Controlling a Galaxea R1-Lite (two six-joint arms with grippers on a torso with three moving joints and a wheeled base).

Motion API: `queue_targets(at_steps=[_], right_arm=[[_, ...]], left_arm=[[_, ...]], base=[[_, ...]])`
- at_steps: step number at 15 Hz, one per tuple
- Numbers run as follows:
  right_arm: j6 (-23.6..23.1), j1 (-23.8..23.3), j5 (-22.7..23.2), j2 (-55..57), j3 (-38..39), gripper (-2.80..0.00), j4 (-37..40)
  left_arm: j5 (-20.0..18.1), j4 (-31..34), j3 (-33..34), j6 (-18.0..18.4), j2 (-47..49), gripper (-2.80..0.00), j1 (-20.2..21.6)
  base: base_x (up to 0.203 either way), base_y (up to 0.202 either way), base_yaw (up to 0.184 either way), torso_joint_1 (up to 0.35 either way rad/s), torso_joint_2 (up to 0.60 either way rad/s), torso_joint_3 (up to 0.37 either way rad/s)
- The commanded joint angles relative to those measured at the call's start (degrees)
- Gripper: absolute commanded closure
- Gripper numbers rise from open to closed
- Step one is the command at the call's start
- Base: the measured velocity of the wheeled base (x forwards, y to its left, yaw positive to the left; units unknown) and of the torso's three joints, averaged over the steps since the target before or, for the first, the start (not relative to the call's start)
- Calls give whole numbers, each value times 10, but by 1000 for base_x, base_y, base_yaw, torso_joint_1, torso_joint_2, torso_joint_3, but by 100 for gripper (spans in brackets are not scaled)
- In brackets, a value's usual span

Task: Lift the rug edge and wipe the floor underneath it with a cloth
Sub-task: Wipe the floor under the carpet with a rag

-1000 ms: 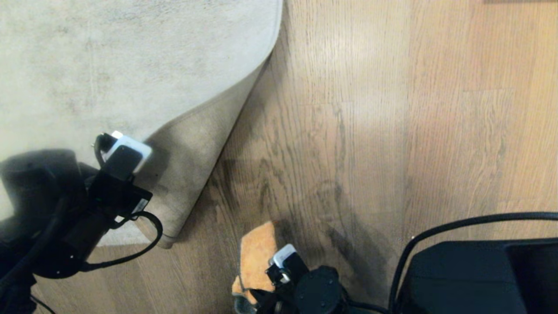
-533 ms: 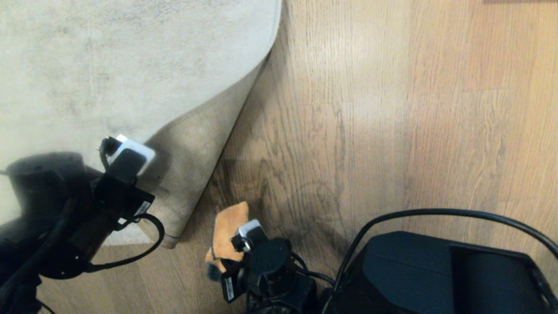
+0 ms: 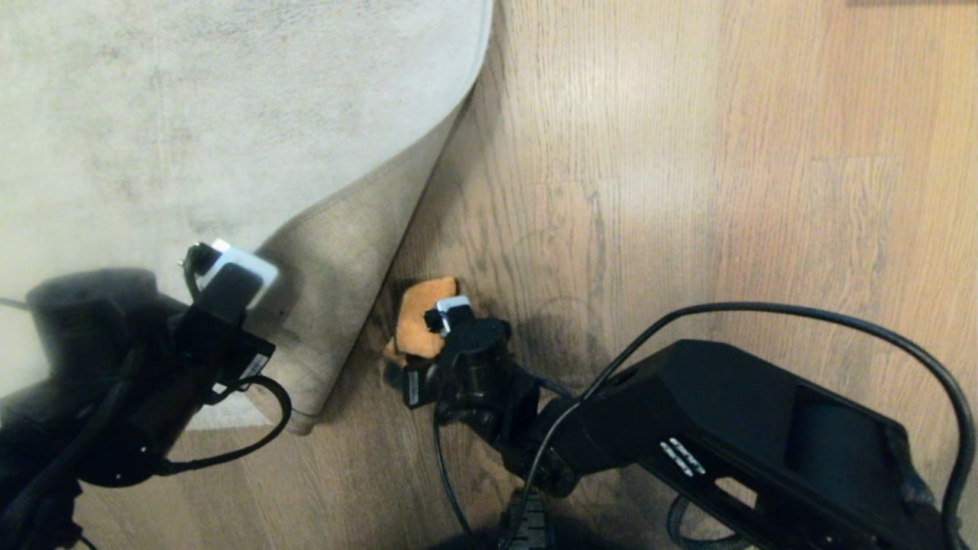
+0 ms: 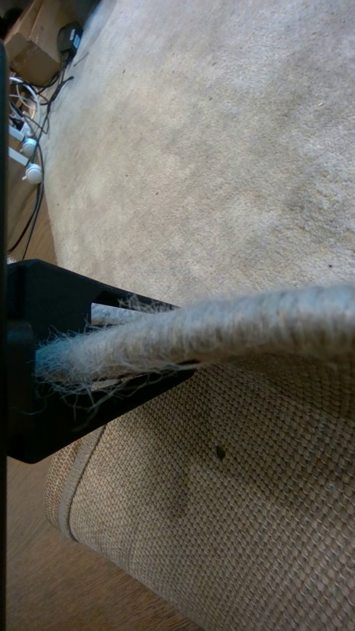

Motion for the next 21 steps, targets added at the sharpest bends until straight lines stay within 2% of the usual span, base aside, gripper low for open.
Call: queue_targets(at_steps=[1,5,7,10,15,18,21], right_arm=[[2,-19,-1,-22,-13,0,-1],[3,-50,-2,-85,3,0,9],[3,-67,-2,-119,40,0,13],[5,-86,-2,-176,130,0,9],[20,-97,-1,-278,322,0,-3],[20,-86,0,-305,447,0,-52],[19,-22,-1,-288,530,0,-135]], left_arm=[[2,-3,-2,2,7,0,-1],[3,-3,-1,2,8,0,-1],[3,-3,-1,2,7,0,0],[3,-3,1,2,2,0,1],[3,-3,1,1,0,0,2],[2,-3,1,0,0,0,2],[2,-3,1,-6,2,0,2]], base=[[0,0,0,0,0,0],[0,0,0,0,0,0],[0,0,0,0,0,0],[0,0,0,0,0,0],[0,0,0,0,0,0],[0,0,0,0,0,0],[0,0,0,0,0,0]])
